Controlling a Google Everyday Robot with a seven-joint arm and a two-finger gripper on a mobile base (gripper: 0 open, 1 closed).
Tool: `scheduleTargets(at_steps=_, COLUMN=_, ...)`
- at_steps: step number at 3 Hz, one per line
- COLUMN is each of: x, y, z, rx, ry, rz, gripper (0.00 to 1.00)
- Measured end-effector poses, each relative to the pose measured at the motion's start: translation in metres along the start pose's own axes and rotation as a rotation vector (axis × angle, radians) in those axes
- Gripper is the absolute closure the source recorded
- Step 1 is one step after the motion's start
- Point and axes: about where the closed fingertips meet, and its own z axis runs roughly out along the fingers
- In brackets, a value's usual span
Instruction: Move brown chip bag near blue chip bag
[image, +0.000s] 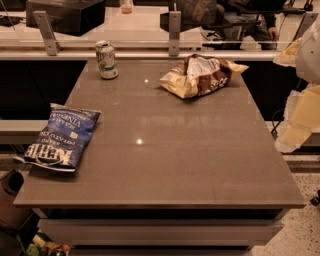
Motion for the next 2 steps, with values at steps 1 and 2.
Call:
scheduleTargets(at_steps=1, x=-0.002, y=-0.004, z=0.001, rx=0.012, ry=-0.008, rz=0.002, gripper=0.0)
scheduleTargets(at_steps=2, x=-0.01, y=-0.02, z=0.012, rx=0.044, ry=-0.042, rz=0.014, gripper=0.0)
